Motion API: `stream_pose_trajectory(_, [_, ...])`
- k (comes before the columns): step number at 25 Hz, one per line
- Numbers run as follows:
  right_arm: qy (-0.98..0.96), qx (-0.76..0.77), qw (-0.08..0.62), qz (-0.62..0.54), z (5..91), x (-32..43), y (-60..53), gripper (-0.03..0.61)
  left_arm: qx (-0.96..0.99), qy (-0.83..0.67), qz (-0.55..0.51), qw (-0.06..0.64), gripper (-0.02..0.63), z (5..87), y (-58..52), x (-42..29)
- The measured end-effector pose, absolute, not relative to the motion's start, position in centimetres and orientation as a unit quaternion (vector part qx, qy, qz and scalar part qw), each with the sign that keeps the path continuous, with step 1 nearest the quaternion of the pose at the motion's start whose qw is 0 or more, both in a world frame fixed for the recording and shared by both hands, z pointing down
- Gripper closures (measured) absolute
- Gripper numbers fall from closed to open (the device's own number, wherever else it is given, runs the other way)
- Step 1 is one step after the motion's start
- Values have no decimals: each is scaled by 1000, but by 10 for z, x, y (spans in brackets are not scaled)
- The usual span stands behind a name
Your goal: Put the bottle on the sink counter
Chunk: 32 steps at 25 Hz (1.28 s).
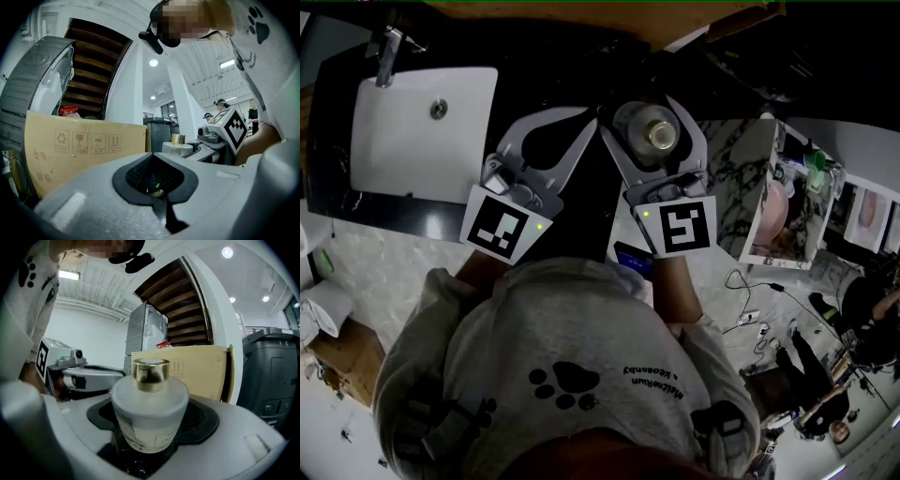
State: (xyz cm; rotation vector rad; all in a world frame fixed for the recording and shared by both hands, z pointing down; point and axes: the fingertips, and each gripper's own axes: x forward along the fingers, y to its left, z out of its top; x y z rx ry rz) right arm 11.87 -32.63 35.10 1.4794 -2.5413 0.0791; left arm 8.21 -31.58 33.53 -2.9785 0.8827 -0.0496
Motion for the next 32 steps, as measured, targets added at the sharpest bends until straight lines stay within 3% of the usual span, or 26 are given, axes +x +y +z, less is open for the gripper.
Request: stream_pose_trajectory(32, [-860,490,135,48,433,122,-412,241,-953,302,-22,-23,611,408,-399,96])
